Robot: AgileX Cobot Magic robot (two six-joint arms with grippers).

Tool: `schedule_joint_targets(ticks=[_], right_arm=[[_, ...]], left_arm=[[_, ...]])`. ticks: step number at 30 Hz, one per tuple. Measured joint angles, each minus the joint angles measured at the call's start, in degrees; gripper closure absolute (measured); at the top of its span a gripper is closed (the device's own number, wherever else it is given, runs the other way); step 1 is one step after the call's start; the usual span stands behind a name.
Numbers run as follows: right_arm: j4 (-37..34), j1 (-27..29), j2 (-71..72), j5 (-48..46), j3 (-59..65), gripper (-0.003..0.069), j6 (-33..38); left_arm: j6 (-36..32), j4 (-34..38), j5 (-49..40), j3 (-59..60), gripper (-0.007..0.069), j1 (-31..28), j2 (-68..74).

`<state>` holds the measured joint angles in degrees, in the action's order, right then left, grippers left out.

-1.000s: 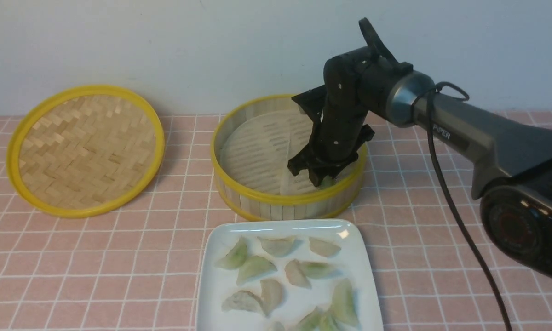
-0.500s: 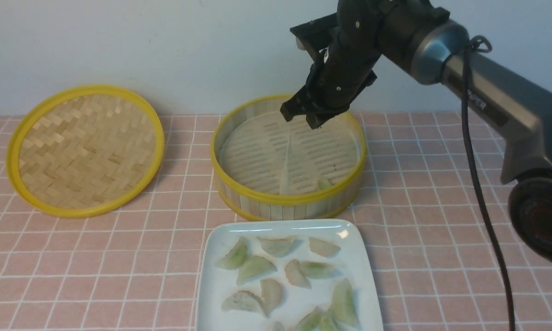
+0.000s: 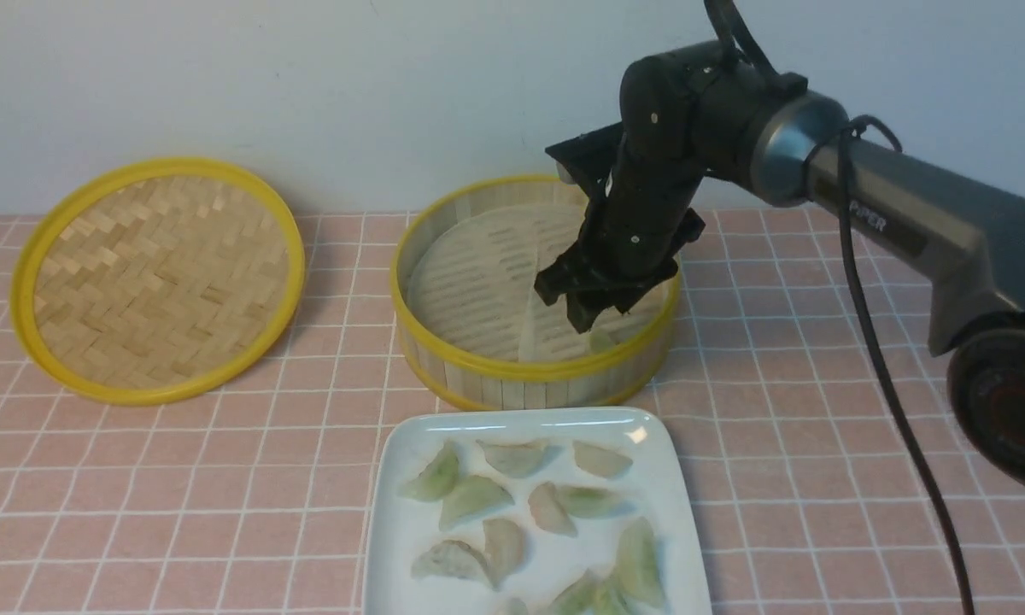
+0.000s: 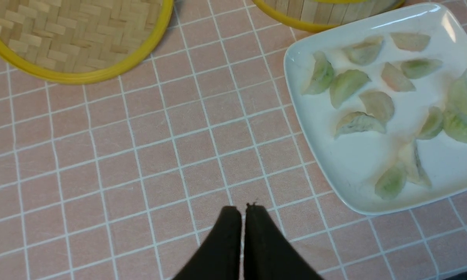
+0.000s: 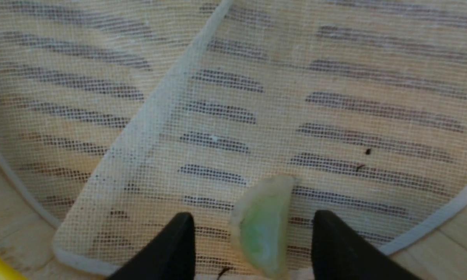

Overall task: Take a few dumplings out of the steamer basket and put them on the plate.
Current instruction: Use the right arm to grab a dumpling from inside the steamer

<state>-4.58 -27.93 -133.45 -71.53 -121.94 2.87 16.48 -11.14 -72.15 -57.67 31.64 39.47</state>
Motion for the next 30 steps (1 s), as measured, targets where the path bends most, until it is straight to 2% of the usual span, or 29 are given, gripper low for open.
schedule_joint_targets(ticks=[4, 9, 13, 14, 15, 18, 25, 30], right_arm=[[1.30, 0.00, -0.69, 0.12, 0.12, 0.0193, -0.41], [1.83, 0.00, -2.86, 0.23, 0.12, 0.0183, -1.10], [1.34, 0.00, -3.94, 1.13, 0.12, 0.0236, -1.41], [1.34, 0.00, -4.10, 1.13, 0.12, 0.0294, -1.55], [1.34, 0.00, -4.11, 1.13, 0.12, 0.0302, -1.55], [1.40, 0.00, -4.25, 1.13, 0.12, 0.0475, -1.56], [1.67, 0.05, -3.59, 0.71, -1.59, 0.0489, -1.53], [2.01, 0.05, 3.70, 0.41, -1.64, 0.0489, -1.58]], left_arm=[[0.00, -0.43, 0.00, 0.00, 0.0631, 0.00, 0.00], [0.00, -0.43, 0.00, 0.00, 0.0631, 0.00, 0.00], [0.00, -0.43, 0.00, 0.00, 0.0631, 0.00, 0.00], [0.00, -0.43, 0.00, 0.00, 0.0631, 0.00, 0.00], [0.06, -0.43, 0.00, 0.00, 0.0631, 0.00, 0.00], [0.18, -0.43, 0.00, 0.00, 0.0631, 0.00, 0.00], [0.43, -0.43, 0.00, 0.00, 0.0631, 0.00, 0.00], [0.43, -0.43, 0.00, 0.00, 0.0631, 0.00, 0.00]])
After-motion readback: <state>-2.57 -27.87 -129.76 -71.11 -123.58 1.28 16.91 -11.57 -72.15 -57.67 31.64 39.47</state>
